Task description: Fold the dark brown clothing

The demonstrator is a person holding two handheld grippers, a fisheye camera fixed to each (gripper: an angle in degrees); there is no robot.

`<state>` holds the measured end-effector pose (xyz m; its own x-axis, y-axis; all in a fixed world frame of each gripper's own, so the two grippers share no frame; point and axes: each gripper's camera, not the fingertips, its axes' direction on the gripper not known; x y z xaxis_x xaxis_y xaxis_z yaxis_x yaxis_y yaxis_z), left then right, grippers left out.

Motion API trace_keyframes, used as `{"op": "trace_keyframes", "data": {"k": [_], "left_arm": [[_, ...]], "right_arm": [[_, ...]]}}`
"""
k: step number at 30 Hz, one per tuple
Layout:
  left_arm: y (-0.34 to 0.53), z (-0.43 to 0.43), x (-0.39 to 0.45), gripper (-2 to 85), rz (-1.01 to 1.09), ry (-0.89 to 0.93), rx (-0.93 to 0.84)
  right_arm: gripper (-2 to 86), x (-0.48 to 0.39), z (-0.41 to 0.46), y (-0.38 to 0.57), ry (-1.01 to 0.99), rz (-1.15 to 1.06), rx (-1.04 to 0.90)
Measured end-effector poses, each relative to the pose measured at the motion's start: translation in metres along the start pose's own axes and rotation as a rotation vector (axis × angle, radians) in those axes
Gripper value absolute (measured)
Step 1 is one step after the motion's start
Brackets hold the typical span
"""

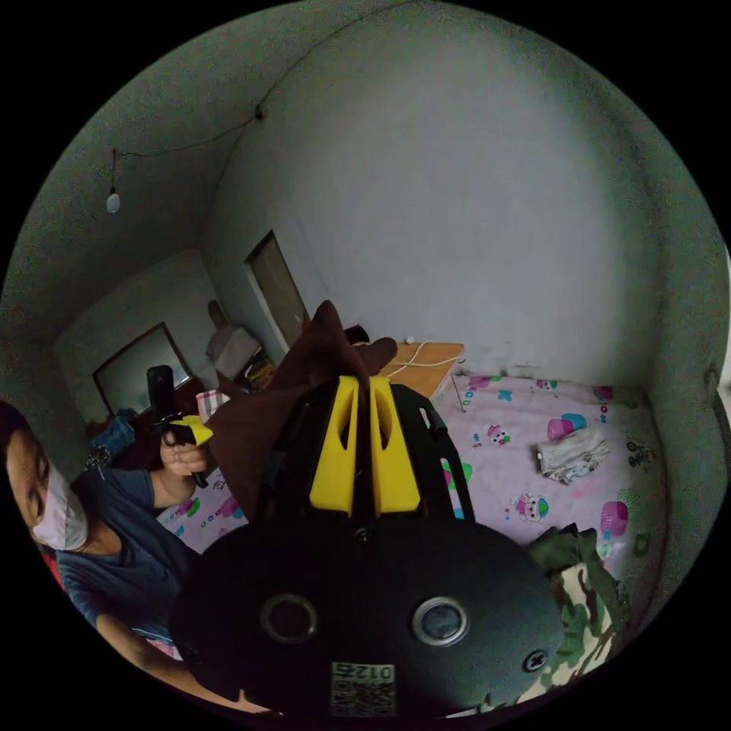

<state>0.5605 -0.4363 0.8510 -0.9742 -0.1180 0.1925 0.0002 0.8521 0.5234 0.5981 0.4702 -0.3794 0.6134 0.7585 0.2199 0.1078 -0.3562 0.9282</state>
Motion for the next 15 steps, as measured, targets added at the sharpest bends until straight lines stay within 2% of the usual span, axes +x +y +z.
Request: {"op": "trace_keyframes", "data": {"k": [7,10,12,15], "left_arm": [[0.041,-0.049,-0.147,3.4,-0.291,-0.132,-0.038],[0.064,-0.045,-0.217,3.4,-0.422,-0.219,-0.147],[0.079,-0.039,-0.250,3.5,-0.494,-0.177,-0.161],[0.098,-0.027,-0.275,3.6,-0.554,-0.104,-0.165]], "right_arm": [[0.7,0.062,0.160,-0.006,-0.154,0.064,-0.162],[3.0,0.090,0.218,0.009,-0.089,0.162,-0.299],[4.2,0.101,0.224,0.019,-0.042,0.166,-0.317],[4.1,0.125,0.187,0.039,-0.018,0.225,-0.240]]}}
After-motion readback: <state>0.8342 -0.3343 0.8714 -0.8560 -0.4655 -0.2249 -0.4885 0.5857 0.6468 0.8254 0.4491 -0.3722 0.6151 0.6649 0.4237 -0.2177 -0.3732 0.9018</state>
